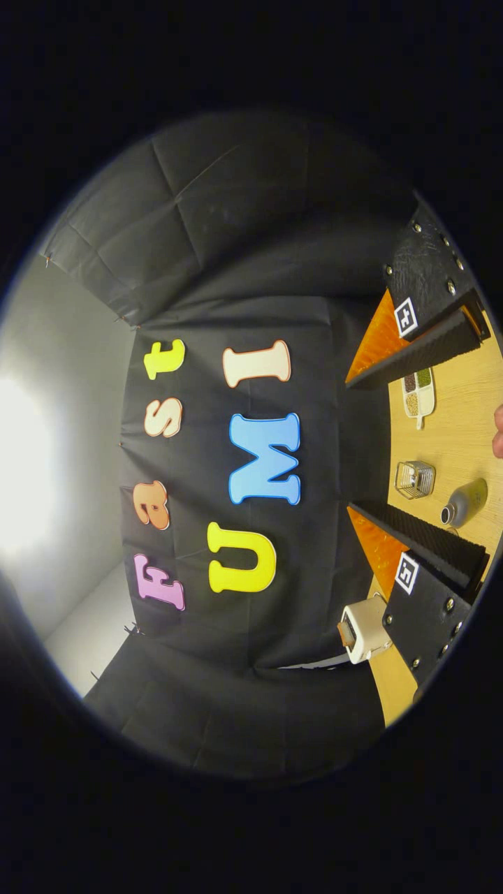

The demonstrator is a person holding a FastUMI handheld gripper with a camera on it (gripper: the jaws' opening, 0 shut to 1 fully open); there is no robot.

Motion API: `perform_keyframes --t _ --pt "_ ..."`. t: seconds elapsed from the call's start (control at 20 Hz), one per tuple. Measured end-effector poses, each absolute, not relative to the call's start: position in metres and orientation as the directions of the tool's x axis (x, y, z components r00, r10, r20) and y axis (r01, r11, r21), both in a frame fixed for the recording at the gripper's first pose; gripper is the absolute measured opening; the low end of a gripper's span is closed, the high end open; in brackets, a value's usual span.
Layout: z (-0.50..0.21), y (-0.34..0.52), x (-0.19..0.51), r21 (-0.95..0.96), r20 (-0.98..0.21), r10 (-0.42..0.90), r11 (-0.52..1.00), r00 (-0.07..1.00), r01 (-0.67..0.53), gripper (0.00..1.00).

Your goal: Take the bottle from table, then pour the juice into the cup, finally place the bottle on the coaster

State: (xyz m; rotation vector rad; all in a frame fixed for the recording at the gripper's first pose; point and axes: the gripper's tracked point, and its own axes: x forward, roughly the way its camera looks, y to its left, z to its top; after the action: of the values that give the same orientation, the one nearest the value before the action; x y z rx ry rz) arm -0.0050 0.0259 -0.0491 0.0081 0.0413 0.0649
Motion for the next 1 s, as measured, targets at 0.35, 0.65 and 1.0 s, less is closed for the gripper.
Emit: perform_keyframes --t 0.35,0.65,1.0 --pt "-0.092 0.044 -0.01 0.011 -0.088 0.092 0.996 0.992 -0.091 0.96" --pt "-0.141 0.072 -0.012 0.024 -0.152 0.151 0.989 0.977 -0.149 0.96" --pt "-0.198 0.099 -0.012 0.045 -0.233 0.156 0.988 0.96 -0.149 0.96"
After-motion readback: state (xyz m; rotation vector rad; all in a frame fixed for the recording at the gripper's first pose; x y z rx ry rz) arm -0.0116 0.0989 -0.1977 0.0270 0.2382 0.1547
